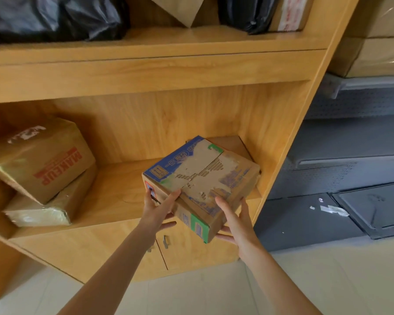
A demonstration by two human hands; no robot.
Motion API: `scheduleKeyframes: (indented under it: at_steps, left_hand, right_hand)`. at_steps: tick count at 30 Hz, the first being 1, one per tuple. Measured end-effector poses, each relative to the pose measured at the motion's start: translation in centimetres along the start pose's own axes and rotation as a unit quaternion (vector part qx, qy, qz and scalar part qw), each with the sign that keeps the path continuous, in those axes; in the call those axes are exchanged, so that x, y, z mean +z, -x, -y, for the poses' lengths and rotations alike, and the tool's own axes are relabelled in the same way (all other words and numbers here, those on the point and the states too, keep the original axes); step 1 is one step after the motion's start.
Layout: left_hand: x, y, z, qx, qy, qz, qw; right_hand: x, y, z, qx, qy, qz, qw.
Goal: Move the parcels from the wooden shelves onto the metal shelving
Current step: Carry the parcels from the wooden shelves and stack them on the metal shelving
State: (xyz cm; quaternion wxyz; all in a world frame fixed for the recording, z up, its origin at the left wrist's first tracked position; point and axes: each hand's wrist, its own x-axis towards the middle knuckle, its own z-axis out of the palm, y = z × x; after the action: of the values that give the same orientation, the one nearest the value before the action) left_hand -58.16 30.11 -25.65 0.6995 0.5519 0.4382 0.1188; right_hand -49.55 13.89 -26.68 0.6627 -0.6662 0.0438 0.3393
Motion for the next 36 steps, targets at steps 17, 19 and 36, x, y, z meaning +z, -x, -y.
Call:
scheduleKeyframes:
  at_steps: [17,19,36]
  left_hand:
    - [-8.8,18.5,-2.1,0.630,-0.601,-0.029,0.491]
    - [-8.9,19.3,-2.7,0.653,-0.581,-0.049,0.483]
    - [-7.8,28.0,-7.9,0.325,0.117,-0.048,0.937]
  right_hand:
    - [0.5,21.4,4.0,-0.042,0.097,-0.013,0.994]
    - [0.6,23.1,4.9,-0.058,0.107,-0.001,0.993]
    - [0.0,28.8,6.1,-0.042,0.045,0.035,0.997]
